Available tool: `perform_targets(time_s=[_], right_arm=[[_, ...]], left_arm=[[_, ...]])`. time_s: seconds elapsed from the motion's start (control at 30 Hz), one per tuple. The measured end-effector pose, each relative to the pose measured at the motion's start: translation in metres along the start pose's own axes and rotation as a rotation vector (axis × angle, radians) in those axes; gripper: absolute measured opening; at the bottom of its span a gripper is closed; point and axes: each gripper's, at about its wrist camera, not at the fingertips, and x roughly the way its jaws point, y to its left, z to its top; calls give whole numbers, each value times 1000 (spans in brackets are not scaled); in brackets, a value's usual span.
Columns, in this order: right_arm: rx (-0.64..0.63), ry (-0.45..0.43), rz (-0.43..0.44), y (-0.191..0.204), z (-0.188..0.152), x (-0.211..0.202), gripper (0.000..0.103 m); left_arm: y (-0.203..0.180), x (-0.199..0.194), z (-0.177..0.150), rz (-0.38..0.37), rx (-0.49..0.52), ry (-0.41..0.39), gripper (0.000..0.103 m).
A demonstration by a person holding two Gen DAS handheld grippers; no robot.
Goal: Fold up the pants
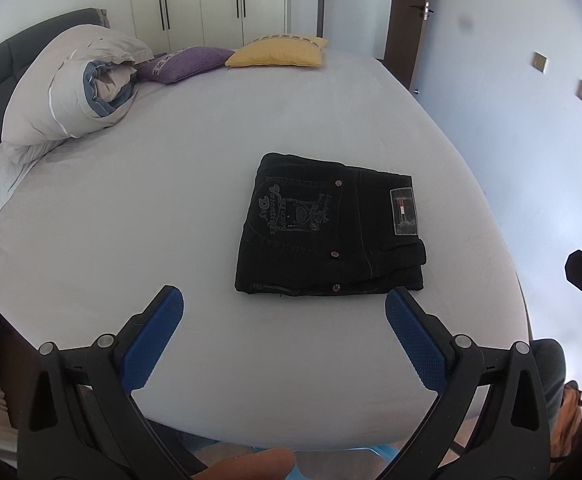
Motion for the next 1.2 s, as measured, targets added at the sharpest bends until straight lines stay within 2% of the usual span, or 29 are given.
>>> perform_targets(time_s=[1.2], right_arm=[[-7, 15, 3, 1, -4, 5, 103]], left_arm=[[0, 7, -3, -6, -1, 14, 103]])
